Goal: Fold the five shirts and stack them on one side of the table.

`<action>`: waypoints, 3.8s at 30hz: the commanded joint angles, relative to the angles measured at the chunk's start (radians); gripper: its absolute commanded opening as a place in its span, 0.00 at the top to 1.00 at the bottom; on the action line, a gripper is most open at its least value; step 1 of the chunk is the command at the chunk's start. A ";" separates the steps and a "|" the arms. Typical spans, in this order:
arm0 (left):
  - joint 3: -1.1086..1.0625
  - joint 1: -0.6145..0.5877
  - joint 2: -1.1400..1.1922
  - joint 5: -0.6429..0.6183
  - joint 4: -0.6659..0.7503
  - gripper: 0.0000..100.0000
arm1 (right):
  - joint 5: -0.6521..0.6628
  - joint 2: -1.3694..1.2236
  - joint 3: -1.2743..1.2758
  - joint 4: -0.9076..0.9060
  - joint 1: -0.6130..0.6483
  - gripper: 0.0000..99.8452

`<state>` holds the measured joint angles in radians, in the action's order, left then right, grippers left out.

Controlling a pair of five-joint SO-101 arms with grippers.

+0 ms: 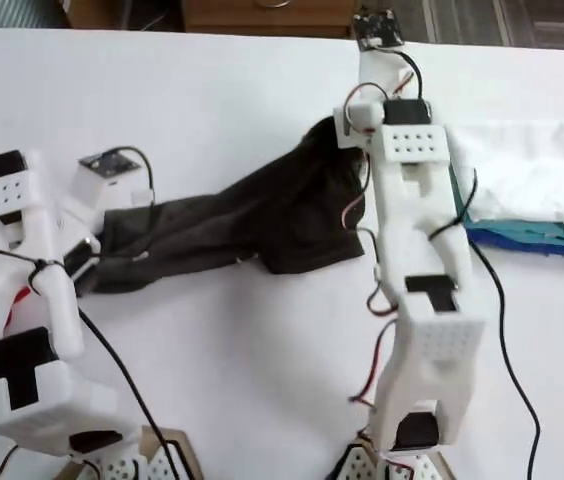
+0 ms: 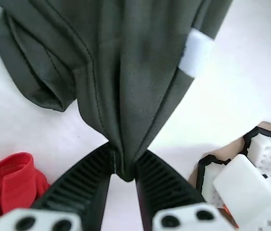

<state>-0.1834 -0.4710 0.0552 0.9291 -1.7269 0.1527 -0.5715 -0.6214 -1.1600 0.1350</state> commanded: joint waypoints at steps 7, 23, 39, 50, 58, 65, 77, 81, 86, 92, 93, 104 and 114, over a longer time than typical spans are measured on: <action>-0.012 -0.008 -0.008 -0.014 0.048 0.97 | -0.057 -0.105 -0.568 -0.360 0.054 0.76; -0.012 -0.012 -0.008 -0.015 0.041 0.97 | -0.500 -0.317 -0.598 -0.460 0.251 0.76; -0.004 -0.008 -0.008 -0.015 0.048 0.97 | 0.015 -0.180 -0.523 -0.610 -0.099 0.76; -0.002 -0.008 -0.008 -0.015 0.049 0.97 | 0.250 0.145 0.385 -0.526 0.076 0.76; -0.010 -0.008 -0.008 -0.015 0.049 0.97 | 0.101 0.136 0.470 -0.041 0.090 0.76; -0.010 -0.008 -0.008 -0.015 0.049 0.97 | 0.023 0.119 0.315 0.008 0.119 0.76; -0.010 -0.008 -0.008 -0.015 0.049 0.97 | 0.023 -0.018 0.002 -0.130 0.130 0.76; -0.012 -0.008 -0.008 -0.015 0.075 0.97 | 0.021 -0.005 -0.117 -0.343 0.111 0.76; -0.012 -0.008 -0.008 -0.015 0.091 0.97 | 0.032 -0.021 -0.130 -0.521 0.104 0.76; -0.012 -0.008 -0.008 -0.015 0.091 0.97 | 0.193 -0.097 -0.058 -0.522 0.099 0.76; -0.012 -0.011 -0.008 -0.015 0.091 0.97 | 0.206 -0.117 -0.060 -0.521 0.097 0.76; -0.013 -0.012 -0.008 -0.015 0.083 0.97 | 0.215 -0.295 -0.060 -0.320 0.030 0.76; -0.013 -0.011 -0.008 -0.015 0.084 0.97 | 0.207 -0.300 -0.112 -0.329 0.042 0.77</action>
<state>-0.1987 -0.4726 0.0552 0.9198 -1.6441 0.3613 -0.8769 -0.6889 -1.4868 0.1826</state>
